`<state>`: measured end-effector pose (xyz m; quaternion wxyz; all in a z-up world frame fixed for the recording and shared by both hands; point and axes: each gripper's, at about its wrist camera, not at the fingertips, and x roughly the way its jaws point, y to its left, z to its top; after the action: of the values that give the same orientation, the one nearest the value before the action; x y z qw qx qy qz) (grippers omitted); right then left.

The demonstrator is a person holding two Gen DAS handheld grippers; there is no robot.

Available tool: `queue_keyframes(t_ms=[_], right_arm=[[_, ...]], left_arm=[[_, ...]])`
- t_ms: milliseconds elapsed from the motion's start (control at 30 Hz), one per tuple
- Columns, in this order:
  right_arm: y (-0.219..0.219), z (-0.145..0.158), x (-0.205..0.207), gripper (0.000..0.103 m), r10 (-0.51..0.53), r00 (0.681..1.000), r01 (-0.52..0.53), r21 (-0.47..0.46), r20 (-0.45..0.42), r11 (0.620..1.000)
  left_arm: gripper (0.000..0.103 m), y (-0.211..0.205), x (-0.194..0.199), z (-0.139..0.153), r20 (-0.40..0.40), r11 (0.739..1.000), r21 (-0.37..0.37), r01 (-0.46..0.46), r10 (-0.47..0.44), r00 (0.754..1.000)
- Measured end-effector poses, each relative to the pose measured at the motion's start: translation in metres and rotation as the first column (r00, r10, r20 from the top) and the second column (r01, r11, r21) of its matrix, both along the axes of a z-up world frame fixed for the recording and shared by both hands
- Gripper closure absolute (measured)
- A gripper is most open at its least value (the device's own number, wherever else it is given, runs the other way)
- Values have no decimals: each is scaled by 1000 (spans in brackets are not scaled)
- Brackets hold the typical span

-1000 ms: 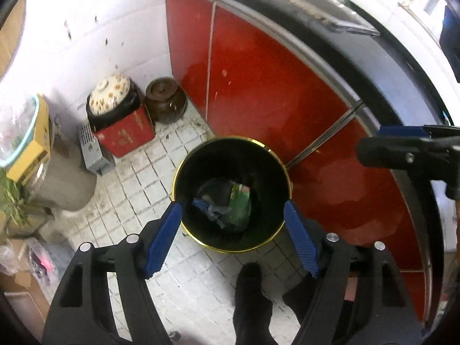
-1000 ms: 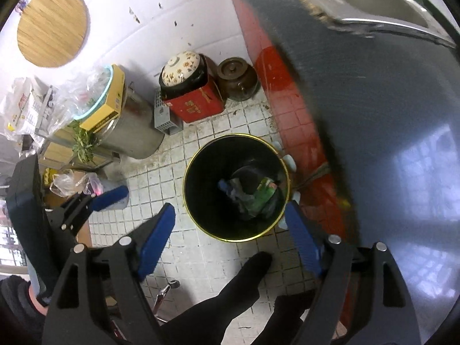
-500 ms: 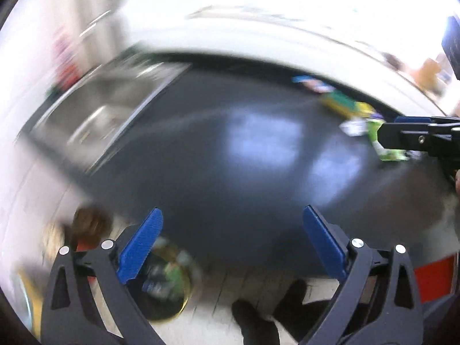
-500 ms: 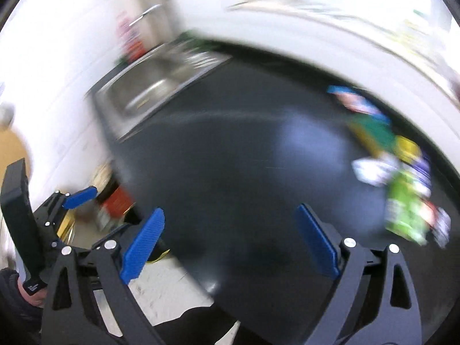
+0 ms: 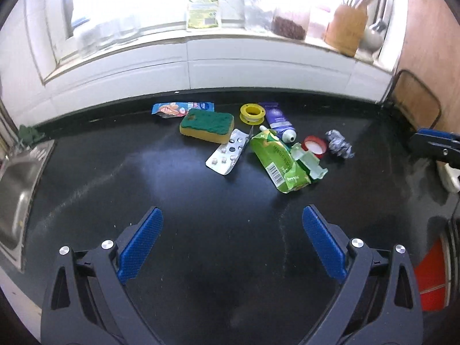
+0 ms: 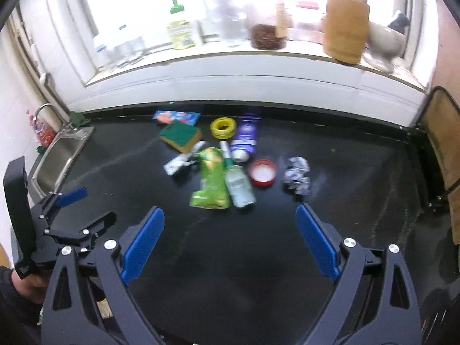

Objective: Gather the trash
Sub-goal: 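Return both open tools to the counter, then grasp the pill blister pack with the left tool while the right tool grasps the crumpled tissue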

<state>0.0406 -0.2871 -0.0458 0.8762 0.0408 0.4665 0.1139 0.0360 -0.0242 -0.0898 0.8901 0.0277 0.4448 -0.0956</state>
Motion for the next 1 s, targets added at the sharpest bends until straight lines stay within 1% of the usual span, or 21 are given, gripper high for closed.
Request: queue_keyframes(t_ms=[67,233,367,533,667,800,900,1000], right_arm=[[-8,-3,1,13,-3,1000,4,22,-10,1000],[-17,-16,15,13,-21,1000,21,9,-19,1000],[-23,-33,36,13,-43,997,44,19,-57,999],[-27,-58,65,13,-48,995,49,4,-86,999],[-31,-93,92,13,-79,988,79,-6,-135,997],[-35,-123,114,14,-107,979,101,-40,-176,994],[-35,-145,132,15,-114,973,97,-93,-200,991],[-36,-156,145,19,-115,970,93,-111,-215,989]], left_arm=[[8,0,4,1,-7,1000,-4,-2,2,1000],[8,1,25,-7,-33,1000,-13,-21,21,999],[8,-1,47,-22,-44,1000,17,11,-11,999],[8,-4,89,-54,-74,995,31,93,-91,993],[9,-9,123,-84,-93,984,47,174,-169,981],[9,-14,151,-107,-115,976,41,213,-207,971],[12,-18,164,-118,-126,969,36,243,-237,963],[13,-22,169,-126,-134,962,32,273,-266,955]])
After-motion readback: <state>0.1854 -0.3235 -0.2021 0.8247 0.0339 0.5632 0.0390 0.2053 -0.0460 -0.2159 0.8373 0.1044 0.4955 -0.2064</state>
